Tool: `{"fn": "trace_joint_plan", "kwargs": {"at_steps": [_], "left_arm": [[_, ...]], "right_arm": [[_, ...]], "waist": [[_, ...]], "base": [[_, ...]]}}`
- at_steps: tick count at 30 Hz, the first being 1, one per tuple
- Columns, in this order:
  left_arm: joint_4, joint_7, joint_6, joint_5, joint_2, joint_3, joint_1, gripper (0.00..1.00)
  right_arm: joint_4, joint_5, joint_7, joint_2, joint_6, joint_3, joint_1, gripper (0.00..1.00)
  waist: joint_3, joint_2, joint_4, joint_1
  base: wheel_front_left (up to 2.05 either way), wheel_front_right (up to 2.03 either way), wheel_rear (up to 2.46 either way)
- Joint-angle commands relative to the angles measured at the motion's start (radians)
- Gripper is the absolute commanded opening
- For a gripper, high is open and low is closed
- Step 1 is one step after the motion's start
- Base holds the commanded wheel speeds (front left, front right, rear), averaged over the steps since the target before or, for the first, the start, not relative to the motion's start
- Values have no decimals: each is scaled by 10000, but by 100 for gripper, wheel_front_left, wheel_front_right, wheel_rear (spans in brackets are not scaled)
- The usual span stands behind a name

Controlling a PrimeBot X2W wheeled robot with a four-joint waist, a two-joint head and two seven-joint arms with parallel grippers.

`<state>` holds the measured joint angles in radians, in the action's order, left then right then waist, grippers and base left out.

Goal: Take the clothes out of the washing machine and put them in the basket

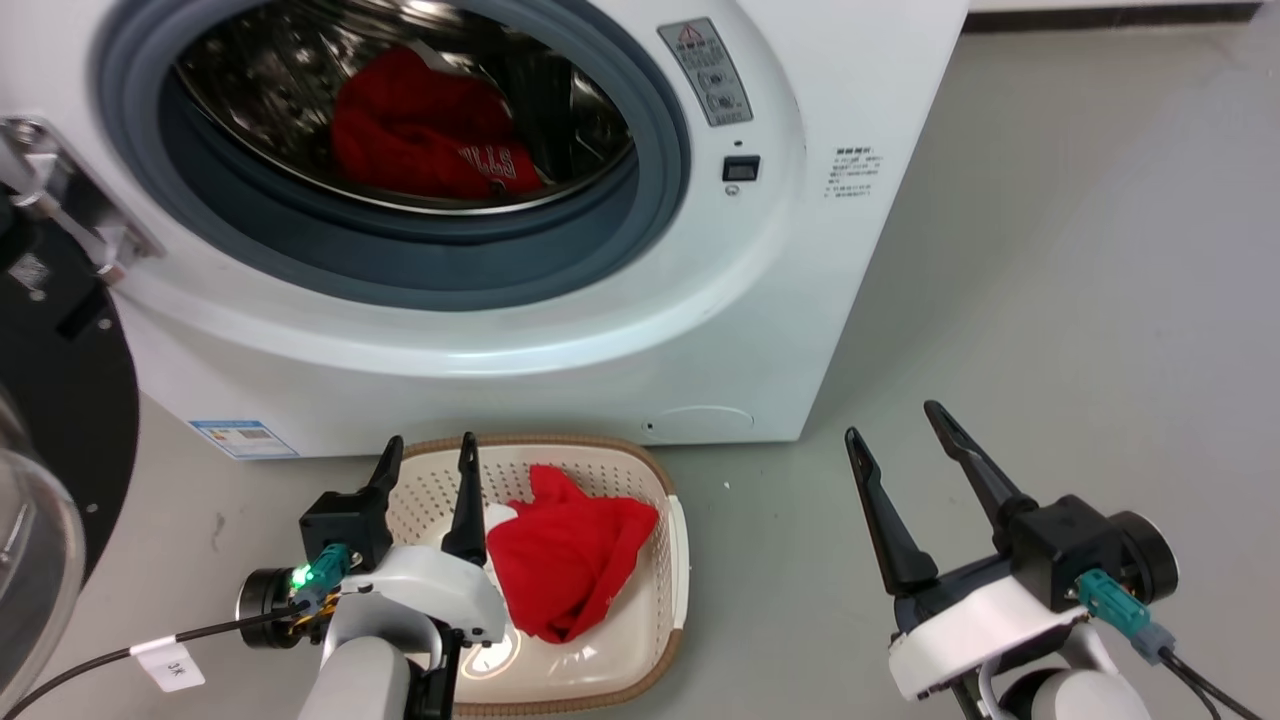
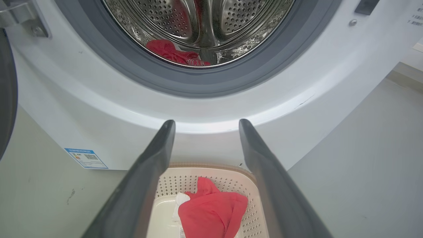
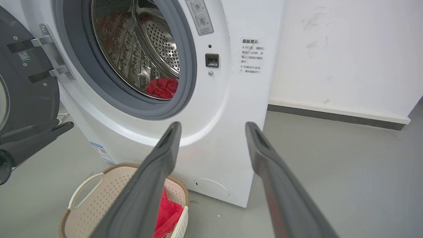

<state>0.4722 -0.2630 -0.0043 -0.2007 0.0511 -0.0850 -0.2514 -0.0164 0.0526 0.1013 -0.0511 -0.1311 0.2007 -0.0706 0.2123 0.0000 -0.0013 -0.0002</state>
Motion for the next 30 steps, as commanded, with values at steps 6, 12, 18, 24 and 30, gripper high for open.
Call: {"fn": "trace_joint_plan", "kwargs": {"at_steps": [6,12,18,24,30], "left_arm": [[-61,-25,41,377,-14,-225,-417,100],[411,-25,-135,718,13,-141,-1314,100],[1213,-25,-303,856,378,150,-2812,100],[2941,-25,-459,793,1312,537,-5128,100],[4242,149,-605,839,2078,581,-6878,100]], "right_arm": [[-238,0,-121,18,7,68,396,100],[-460,36,-177,16,7,260,454,100],[-654,19,-129,16,7,239,182,100],[-695,124,119,18,7,263,-274,100],[-652,370,411,19,7,401,-538,100]], "waist": [[-532,0,302,2],[-370,0,227,2],[366,0,-107,2],[1536,0,-945,2],[2414,0,-1592,2]], "base": [[0,0,0],[0,0,0],[0,0,0],[0,0,0],[0,0,0]]}}
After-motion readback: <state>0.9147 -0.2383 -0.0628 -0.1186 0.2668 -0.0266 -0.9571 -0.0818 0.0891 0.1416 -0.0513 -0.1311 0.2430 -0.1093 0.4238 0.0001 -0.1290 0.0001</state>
